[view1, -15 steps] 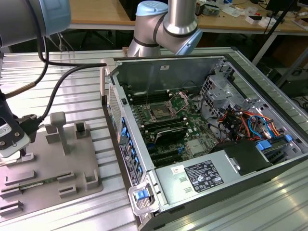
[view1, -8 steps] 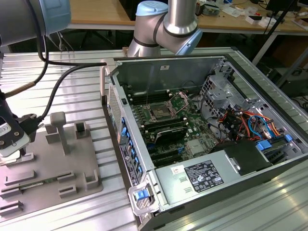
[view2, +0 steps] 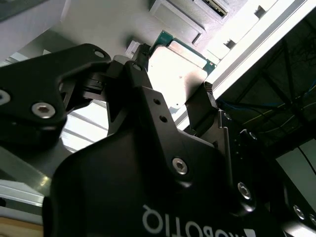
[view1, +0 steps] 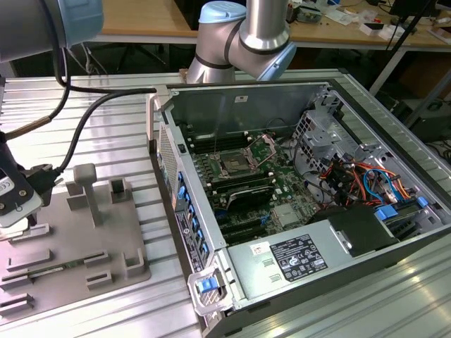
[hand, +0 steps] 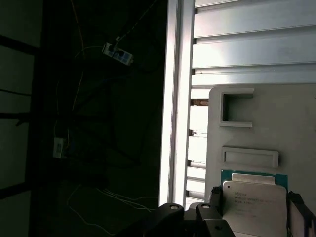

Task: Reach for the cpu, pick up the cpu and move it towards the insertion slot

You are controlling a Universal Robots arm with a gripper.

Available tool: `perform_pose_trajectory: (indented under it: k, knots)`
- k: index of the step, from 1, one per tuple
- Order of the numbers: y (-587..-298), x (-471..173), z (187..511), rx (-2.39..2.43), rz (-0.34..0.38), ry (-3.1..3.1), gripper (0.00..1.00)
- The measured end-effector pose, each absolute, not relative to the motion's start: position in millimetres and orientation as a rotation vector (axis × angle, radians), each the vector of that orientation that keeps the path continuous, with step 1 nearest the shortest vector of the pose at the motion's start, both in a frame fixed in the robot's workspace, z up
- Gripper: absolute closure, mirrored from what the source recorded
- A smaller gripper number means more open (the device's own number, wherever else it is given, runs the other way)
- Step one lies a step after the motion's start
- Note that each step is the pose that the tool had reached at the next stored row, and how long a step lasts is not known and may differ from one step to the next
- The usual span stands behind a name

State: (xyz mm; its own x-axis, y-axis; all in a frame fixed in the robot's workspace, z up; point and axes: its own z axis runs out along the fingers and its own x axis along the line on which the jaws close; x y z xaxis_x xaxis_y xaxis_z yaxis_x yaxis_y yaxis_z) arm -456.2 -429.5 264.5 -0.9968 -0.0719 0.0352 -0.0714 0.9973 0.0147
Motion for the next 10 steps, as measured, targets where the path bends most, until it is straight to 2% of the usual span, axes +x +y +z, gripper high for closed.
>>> perform_pose_trajectory:
  k: [10]
  knots:
    - [-430, -456, 276, 0.111, -0.021, -3.104, 0.45]
